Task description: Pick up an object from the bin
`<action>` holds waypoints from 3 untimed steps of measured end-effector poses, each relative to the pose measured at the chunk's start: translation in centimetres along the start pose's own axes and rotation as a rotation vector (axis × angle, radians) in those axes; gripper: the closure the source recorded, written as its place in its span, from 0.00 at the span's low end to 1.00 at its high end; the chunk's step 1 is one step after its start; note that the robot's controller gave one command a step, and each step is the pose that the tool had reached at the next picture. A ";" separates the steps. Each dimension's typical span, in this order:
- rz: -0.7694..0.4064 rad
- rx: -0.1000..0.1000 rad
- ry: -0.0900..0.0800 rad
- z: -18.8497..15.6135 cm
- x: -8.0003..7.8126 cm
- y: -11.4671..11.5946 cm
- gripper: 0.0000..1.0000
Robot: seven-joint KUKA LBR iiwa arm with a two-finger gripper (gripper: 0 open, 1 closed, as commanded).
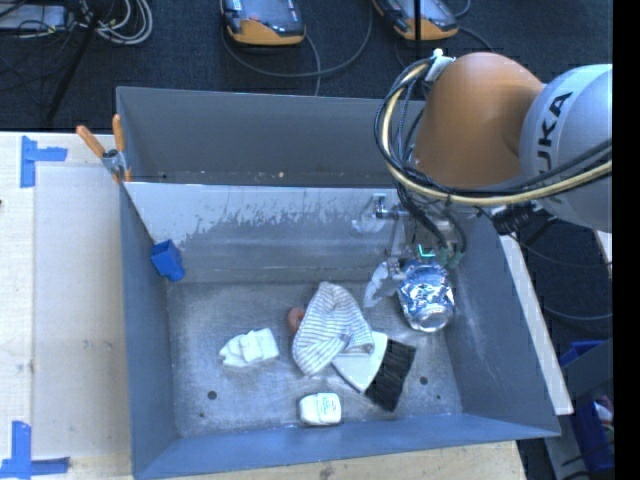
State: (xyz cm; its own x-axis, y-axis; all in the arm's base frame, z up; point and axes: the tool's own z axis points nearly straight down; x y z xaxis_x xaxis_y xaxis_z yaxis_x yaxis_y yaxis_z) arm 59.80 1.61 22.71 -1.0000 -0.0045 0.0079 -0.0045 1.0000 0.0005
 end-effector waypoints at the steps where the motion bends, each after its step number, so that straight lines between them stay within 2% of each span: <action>1: 0.000 0.000 -0.008 -0.4 -0.1 0.0 0.00; 2: -0.115 0.001 -0.011 2.7 0.3 0.7 0.00; 3: -0.500 0.002 -0.007 5.8 1.6 2.0 0.00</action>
Offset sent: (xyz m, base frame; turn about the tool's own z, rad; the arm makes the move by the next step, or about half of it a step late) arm -0.0243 0.0304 -0.1571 -0.5816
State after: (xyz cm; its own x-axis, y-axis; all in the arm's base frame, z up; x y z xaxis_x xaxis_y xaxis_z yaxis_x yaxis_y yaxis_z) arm 58.14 3.60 16.90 -0.8756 -0.4831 0.0007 -0.4831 0.8756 0.0008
